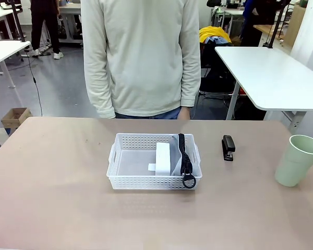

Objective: Efficiently arrange items inside the basket to fit them all.
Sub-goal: Pick up the Stapler and place it inside the Organizing basket.

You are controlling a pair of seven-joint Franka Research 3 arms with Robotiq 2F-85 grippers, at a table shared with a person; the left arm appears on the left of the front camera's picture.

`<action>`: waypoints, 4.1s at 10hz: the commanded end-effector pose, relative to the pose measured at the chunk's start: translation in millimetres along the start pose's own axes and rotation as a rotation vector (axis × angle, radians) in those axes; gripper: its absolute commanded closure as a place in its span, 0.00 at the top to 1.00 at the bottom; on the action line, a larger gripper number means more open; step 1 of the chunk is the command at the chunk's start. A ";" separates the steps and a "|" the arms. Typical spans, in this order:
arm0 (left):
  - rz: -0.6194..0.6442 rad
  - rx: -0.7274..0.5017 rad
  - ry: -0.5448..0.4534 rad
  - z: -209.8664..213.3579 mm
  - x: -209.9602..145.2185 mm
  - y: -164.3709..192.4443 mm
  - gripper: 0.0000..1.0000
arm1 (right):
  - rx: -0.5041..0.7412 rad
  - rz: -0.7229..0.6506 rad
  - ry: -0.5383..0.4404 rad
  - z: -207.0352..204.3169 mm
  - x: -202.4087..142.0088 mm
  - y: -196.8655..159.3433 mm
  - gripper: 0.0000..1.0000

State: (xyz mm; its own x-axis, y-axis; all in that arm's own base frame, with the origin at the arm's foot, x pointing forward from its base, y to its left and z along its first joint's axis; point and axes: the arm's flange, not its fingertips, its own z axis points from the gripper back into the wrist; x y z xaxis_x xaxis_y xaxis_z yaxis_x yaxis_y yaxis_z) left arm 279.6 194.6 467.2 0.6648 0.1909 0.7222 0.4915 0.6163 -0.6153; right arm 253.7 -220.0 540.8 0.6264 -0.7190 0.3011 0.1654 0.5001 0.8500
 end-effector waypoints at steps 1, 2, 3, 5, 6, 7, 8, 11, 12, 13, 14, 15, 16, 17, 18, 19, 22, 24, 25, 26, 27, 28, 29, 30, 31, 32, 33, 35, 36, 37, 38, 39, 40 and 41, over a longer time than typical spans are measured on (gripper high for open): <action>-0.001 -0.015 -0.012 2.1 -1.4 -1.7 1.00 | -0.308 0.233 0.051 -50.8 -23.8 90.0 1.00; -0.001 -0.015 -0.012 2.1 -1.4 -1.7 1.00 | -0.405 0.350 0.122 -87.7 -44.9 120.1 1.00; -0.001 -0.015 -0.012 2.1 -1.4 -1.7 1.00 | -0.490 0.462 0.201 -127.7 -74.8 143.0 1.00; -0.001 -0.015 -0.012 2.1 -1.4 -1.7 1.00 | -0.668 0.671 0.252 -186.4 -132.6 166.9 1.00; -0.001 -0.015 -0.012 2.1 -1.4 -1.7 1.00 | -0.682 0.724 0.285 -206.9 -159.8 170.7 1.00; -0.001 -0.015 -0.012 2.1 -1.4 -1.7 1.00 | -0.700 0.758 0.329 -218.1 -181.2 167.7 1.00; -0.001 -0.015 -0.012 2.1 -1.4 -1.7 1.00 | -0.738 0.776 0.292 -207.5 -173.9 166.6 1.00; -0.001 -0.015 -0.012 2.1 -1.4 -1.7 1.00 | -0.694 0.742 0.325 -216.7 -184.2 173.8 1.00; -0.001 -0.015 -0.012 2.1 -1.4 -1.7 1.00 | -0.694 0.742 0.325 -216.7 -184.2 173.8 1.00; -0.001 -0.015 -0.012 2.1 -1.4 -1.7 1.00 | -0.694 0.742 0.325 -216.7 -184.2 173.8 1.00; -0.001 -0.015 -0.012 2.1 -1.4 -1.7 1.00 | -0.683 0.756 0.354 -213.8 -182.0 170.9 1.00; -0.001 -0.015 -0.012 2.1 -1.4 -1.7 1.00 | -0.659 0.707 0.445 -237.3 -173.1 163.5 1.00; -0.001 -0.015 -0.012 2.1 -1.4 -1.7 1.00 | -0.675 0.664 0.457 -257.6 -173.3 154.9 1.00; -0.001 -0.015 -0.012 2.1 -1.4 -1.7 1.00 | -0.717 0.601 0.425 -282.0 -177.8 141.5 1.00; -0.001 -0.015 -0.012 2.1 -1.4 -1.7 1.00 | -0.721 0.577 0.422 -293.6 -181.7 133.3 1.00; -0.001 -0.015 -0.012 2.1 -1.4 -1.7 1.00 | -0.757 0.550 0.409 -307.7 -187.2 123.6 1.00; -0.001 -0.015 -0.012 2.1 -1.4 -1.7 1.00 | -0.763 0.520 0.409 -361.4 -200.7 85.9 1.00; -0.001 -0.015 -0.012 2.1 -1.4 -1.7 1.00 | -0.817 0.492 0.388 -393.4 -201.0 64.6 1.00; -0.001 -0.015 -0.012 2.1 -1.4 -1.7 1.00 | -0.837 0.481 0.371 -407.9 -199.0 55.2 1.00; -0.001 -0.015 -0.012 2.1 -1.4 -1.7 1.00 | -0.865 0.438 0.350 -425.2 -196.1 41.8 1.00; -0.001 -0.015 -0.012 2.1 -1.4 -1.7 1.00 | -0.859 0.428 0.346 -438.6 -192.4 30.1 1.00; -0.001 -0.015 -0.012 2.1 -1.4 -1.7 1.00 | -0.889 0.401 0.299 -450.4 -186.6 19.1 1.00; -0.001 -0.015 -0.012 2.1 -1.4 -1.7 1.00 | -0.892 0.393 0.267 -459.0 -181.7 11.5 1.00; -0.001 -0.015 -0.012 2.1 -1.4 -1.7 1.00 | -0.896 0.399 0.252 -469.4 -177.7 2.0 1.00; -0.001 -0.015 -0.012 2.1 -1.4 -1.7 1.00 | -0.889 0.394 0.253 -471.7 -176.5 1.9 1.00; -0.001 -0.015 -0.012 2.1 -1.4 -1.7 1.00 | -0.882 0.388 0.257 -473.0 -174.3 2.8 1.00; -0.001 -0.015 -0.012 2.1 -1.4 -1.7 1.00 | -0.880 0.388 0.262 -474.4 -173.1 2.7 1.00; -0.001 -0.015 -0.012 2.1 -1.4 -1.7 1.00 | -0.890 0.396 0.290 -479.6 -176.1 1.4 1.00; -0.001 -0.015 -0.012 2.1 -1.4 -1.7 1.00 | -0.893 0.398 0.297 -480.9 -176.8 1.0 1.00; -0.001 -0.015 -0.012 2.1 -1.4 -1.7 1.00 | -0.892 0.399 0.315 -479.9 -176.4 2.4 1.00; -0.001 -0.015 -0.012 2.1 -1.4 -1.7 1.00 | -0.883 0.403 0.330 -478.3 -176.5 4.6 1.00; -0.001 -0.015 -0.012 2.1 -1.4 -1.7 1.00 | -0.891 0.423 0.344 -477.3 -177.1 5.9 0.45; -0.001 -0.015 -0.012 2.1 -1.4 -1.7 1.00 | -0.886 0.413 0.359 -477.3 -177.1 6.5 0.44; -0.001 -0.015 -0.012 2.1 -1.4 -1.7 1.00 | -0.889 0.411 0.368 -478.1 -177.3 6.2 0.00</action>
State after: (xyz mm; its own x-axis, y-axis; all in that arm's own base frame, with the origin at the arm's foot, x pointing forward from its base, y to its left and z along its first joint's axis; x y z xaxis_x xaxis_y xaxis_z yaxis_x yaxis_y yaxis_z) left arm 278.9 195.0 466.9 0.6657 0.1924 0.7210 0.4913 0.6143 -0.6175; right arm 505.6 140.1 290.8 0.9150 -0.3079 0.2606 0.3057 0.9508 0.0502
